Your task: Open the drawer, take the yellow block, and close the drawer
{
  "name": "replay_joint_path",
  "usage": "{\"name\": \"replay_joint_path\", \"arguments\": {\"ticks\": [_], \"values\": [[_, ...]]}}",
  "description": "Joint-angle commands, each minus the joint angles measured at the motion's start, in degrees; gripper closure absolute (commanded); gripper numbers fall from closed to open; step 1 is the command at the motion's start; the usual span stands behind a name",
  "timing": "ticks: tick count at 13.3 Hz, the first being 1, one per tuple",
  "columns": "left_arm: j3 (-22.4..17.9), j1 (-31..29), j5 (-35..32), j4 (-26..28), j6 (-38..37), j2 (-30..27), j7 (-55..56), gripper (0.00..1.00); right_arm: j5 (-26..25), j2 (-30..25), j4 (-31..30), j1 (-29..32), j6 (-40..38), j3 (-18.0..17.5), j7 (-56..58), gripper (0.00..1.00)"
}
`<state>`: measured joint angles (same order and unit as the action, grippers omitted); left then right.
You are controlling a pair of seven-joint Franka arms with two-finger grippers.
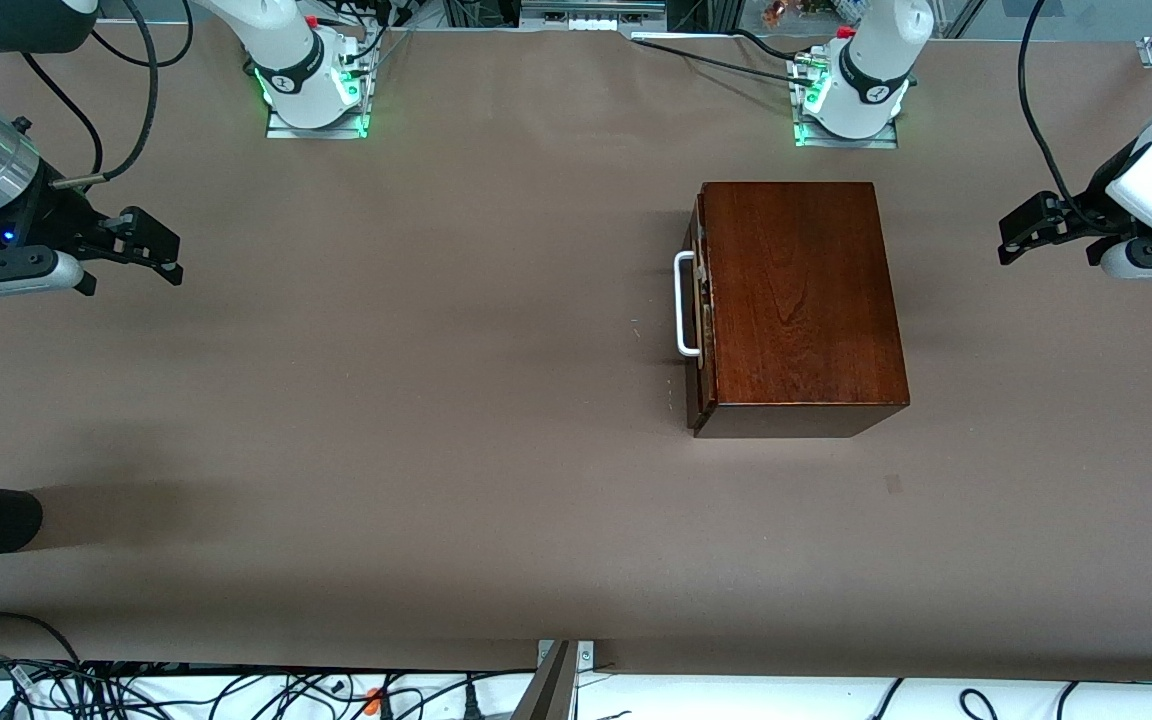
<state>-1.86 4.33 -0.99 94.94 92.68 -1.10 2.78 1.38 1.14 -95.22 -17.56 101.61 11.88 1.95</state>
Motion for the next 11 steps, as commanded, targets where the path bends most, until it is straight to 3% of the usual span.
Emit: {"name": "replay_joint_path", "arguments": {"ticks": [1,11], "values": [[0.02,0.06,-0.33,-1.95,-1.27,0.84,-0.06,0.0,1.43,0.44,0.82,-0.19,0.17,-0.01,-0.63,0.0],[0.02,0.06,-0.33,-1.95,-1.27,0.84,-0.06,0.0,1.61,0.44,0.82,0.34,-0.44,0.43,-0.11,0.0]]}}
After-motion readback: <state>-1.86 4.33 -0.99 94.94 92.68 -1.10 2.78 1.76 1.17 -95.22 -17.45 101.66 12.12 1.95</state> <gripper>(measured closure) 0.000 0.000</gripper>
